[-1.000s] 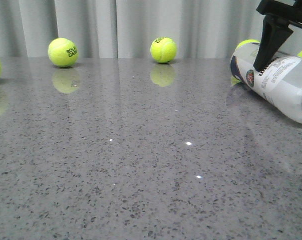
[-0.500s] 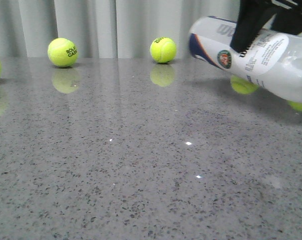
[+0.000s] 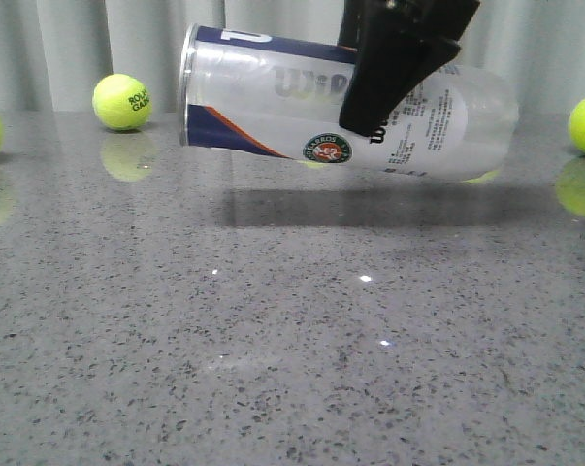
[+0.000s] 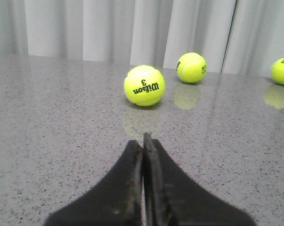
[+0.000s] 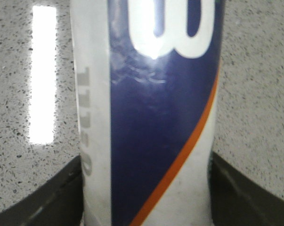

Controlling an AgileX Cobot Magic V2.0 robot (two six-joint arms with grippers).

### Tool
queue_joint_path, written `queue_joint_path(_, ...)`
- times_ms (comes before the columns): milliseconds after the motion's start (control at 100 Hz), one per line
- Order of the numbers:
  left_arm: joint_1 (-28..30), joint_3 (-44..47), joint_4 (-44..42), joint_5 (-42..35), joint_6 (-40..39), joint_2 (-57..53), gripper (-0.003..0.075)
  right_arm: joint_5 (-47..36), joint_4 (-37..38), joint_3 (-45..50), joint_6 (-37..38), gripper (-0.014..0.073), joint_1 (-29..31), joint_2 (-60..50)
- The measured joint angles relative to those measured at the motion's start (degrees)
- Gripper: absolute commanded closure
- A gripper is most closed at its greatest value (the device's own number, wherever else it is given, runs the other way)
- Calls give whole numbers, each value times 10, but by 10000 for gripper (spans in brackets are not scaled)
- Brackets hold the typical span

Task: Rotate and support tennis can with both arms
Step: 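Grasp the lying Wilson can from above with the right gripper and lift, then lower the can onto the table and open the right gripper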

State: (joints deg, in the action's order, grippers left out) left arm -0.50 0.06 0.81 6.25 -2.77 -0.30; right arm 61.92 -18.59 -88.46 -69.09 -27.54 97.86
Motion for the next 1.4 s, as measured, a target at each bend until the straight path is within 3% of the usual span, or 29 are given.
queue_joint_path(340,0,0,0,0,0,0,739,-5,4,-1,-8,337,0,52)
queue_joint_path(440,0,0,0,0,0,0,739,-6,4,-1,-8,195,0,52)
queue_joint_path(570,0,0,0,0,0,0,739,-7,4,-2,-8,-78,0,52)
queue_joint_path(1230,0,0,0,0,0,0,739,9,5,-3,-10,-38,0,11)
queue_joint_path(1320,0,0,0,0,0,0,739,10,5,-3,-10,58,0,-15)
queue_joint_path(1400,0,0,0,0,0,0,739,10,5,-3,-2,246,0,-39)
